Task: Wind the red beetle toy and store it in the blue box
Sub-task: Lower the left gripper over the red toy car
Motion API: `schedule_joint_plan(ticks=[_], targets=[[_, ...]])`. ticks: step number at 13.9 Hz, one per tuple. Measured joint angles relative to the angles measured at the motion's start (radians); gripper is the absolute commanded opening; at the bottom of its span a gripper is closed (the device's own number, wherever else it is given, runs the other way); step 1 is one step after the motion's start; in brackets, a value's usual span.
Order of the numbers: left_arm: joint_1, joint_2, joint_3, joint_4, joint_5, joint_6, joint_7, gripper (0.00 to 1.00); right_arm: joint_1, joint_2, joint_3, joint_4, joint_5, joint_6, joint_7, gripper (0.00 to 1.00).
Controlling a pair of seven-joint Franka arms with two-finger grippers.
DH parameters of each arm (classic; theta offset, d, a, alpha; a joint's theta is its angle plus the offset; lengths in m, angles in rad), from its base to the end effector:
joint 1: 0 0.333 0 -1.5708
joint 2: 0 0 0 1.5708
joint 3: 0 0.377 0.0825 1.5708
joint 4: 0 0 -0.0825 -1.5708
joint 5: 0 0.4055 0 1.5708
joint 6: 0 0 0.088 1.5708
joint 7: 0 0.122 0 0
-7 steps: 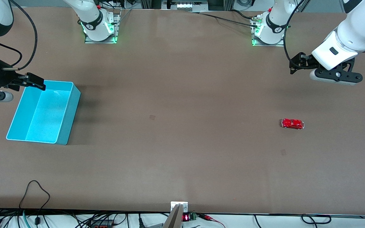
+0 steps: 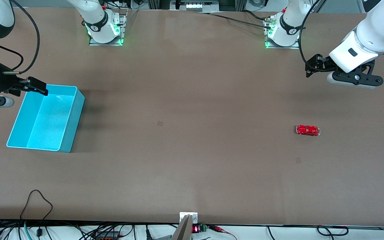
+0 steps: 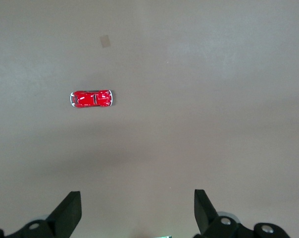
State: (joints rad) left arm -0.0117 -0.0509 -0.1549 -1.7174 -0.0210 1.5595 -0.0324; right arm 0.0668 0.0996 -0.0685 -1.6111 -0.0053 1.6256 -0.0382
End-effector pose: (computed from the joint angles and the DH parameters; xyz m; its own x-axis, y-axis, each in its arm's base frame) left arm 0.5410 -0.0958 0.6260 0.9854 -0.1320 -0.1078 -0.1318 -0.9912 0.0096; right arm 0.6099 0.0003 0.5962 0.9957 0.0365 -0.0852 0.0374 -0.9993 0.0088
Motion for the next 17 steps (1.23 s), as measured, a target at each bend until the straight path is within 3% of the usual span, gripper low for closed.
schedule_joint_plan(ticks=[2, 5, 8, 11, 17], targets=[[0.000, 0.006, -0.006, 0.007, 0.000, -0.080, 0.002, 1.00, 0.000, 0.002, 0.000, 0.000, 0.000, 0.001, 0.000, 1.00], [-0.005, 0.008, -0.069, 0.013, 0.000, -0.256, 0.001, 1.00, 0.001, 0.031, 0.000, -0.002, 0.000, 0.000, -0.002, 1.00], [-0.009, 0.018, -0.091, 0.013, 0.000, -0.298, 0.085, 1.00, 0.023, 0.068, 0.001, -0.002, -0.001, 0.000, -0.003, 1.00], [0.000, 0.036, -0.085, 0.013, 0.056, -0.266, 0.394, 1.00, 0.028, 0.079, 0.000, -0.003, -0.004, -0.008, -0.003, 1.00], [0.042, 0.086, -0.082, 0.012, 0.180, 0.001, 1.035, 1.00, 0.027, 0.081, -0.005, -0.003, -0.004, -0.046, -0.050, 1.00]])
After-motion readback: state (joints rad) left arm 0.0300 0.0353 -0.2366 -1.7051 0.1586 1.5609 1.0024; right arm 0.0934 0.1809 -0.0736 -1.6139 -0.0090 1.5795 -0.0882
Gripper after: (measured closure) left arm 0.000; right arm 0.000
